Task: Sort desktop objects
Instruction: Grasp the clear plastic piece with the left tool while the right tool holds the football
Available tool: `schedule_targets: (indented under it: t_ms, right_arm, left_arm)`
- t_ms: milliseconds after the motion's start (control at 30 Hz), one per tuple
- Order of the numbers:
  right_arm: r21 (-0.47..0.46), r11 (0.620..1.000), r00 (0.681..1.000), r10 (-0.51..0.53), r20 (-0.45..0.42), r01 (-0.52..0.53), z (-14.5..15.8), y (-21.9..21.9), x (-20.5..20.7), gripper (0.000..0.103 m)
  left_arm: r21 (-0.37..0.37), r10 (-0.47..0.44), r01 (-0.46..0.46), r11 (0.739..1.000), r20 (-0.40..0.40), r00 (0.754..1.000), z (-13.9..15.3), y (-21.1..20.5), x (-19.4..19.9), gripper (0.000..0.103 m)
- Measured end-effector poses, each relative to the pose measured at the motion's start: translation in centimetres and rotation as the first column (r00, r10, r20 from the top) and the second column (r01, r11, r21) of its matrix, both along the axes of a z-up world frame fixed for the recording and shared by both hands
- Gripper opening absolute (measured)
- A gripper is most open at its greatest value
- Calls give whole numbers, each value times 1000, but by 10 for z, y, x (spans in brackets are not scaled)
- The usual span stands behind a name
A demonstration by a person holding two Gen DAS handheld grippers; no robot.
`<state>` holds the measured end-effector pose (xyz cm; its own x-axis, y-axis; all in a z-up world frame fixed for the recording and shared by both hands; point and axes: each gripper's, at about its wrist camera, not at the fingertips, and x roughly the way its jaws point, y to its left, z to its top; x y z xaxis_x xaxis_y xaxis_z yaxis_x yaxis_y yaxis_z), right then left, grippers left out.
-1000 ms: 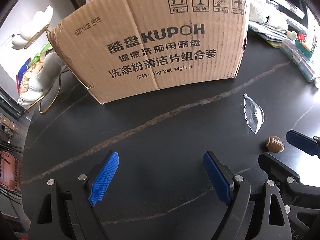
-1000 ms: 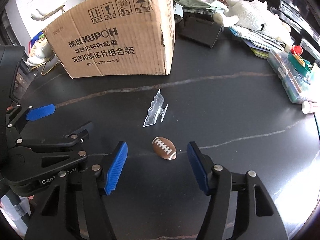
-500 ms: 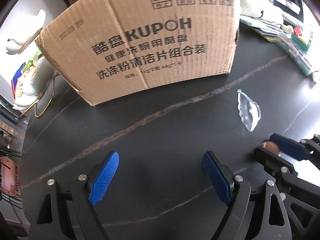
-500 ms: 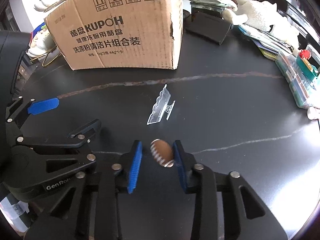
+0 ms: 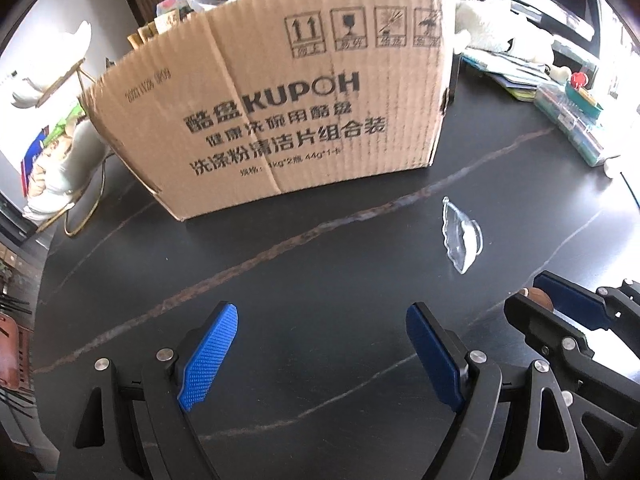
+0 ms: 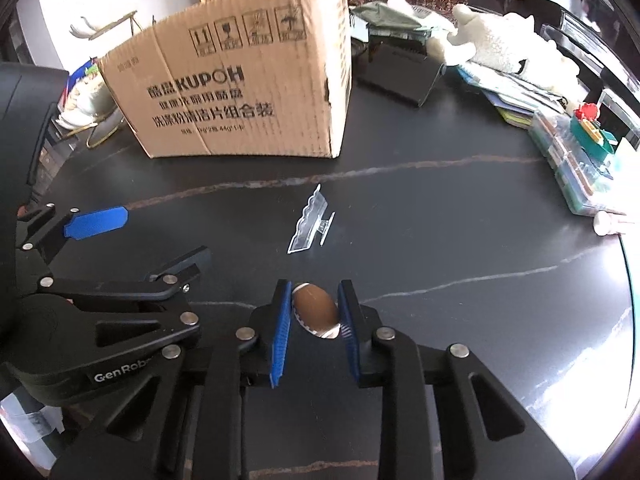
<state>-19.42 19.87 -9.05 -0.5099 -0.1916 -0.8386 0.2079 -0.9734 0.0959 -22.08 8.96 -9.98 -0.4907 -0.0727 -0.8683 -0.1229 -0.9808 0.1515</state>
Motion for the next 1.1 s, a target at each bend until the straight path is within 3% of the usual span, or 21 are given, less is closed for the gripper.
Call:
schedule_targets:
  t_ms: [300,667,1100]
  right_arm:
    - [-38,998,998,-47,-46,45,19,18,8,22]
    - [-52,989,989,-139,-46,137,22,50,4,22]
    - [-66,978,980,-198,-15,196,11,73,-3,22]
  left_arm:
    - [67,-27,29,997,-26,999,15,22,-2,84]
    - [123,-90,95,988,-45,995,4,45,-14,84]
    - [146,-129,129,981,-7,992,-11,64,-28,80]
